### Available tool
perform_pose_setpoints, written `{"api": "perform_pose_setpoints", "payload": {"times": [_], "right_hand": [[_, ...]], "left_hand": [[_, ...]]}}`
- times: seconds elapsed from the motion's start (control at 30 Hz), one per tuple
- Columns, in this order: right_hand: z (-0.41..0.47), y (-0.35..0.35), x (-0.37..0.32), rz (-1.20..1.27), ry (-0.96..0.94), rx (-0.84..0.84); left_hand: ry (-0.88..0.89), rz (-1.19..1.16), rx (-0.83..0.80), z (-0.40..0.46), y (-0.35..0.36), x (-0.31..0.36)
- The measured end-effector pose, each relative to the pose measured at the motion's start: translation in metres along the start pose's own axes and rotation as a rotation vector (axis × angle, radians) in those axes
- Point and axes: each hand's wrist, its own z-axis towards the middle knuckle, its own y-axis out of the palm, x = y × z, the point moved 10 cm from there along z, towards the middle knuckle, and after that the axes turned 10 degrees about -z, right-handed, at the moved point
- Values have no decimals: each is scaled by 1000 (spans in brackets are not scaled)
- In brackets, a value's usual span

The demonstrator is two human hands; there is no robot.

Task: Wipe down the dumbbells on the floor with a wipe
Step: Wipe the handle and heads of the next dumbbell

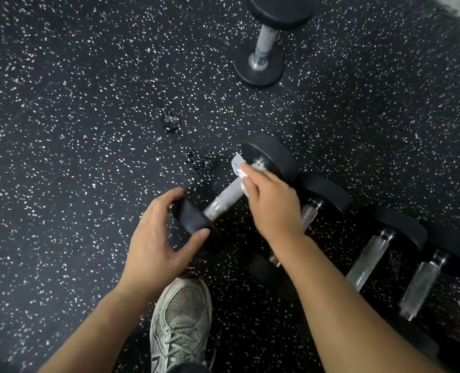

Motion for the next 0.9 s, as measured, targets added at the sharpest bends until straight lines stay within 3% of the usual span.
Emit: {"api": "perform_pose_setpoints", "payload": {"times": [0.2,0.27,0.4,0.43,0.57,0.63,0.8,0.9], "right_hand": [[-36,31,-60,88,-407,-212],[-25,23,-49,47,-358,-101],[0,-1,6,109,50,117],[-1,1,6,130,61,116],[-19,25,-45,224,-259,-76],[-19,28,-50,213,-320,-108],[12,16,-6,238,13,107],[11,23,-25,250,-71,91]], "left_hand": [[17,-23,31,4,-8,-3],[32,-20,37,5,-10,-2],[41,32,13,5,-9,1],[40,38,9,6,-10,1],[57,3,39,9,-15,2],[61,0,65,10,-18,4],[76,61,48,14,-19,11],[88,69,77,17,-25,9]]}}
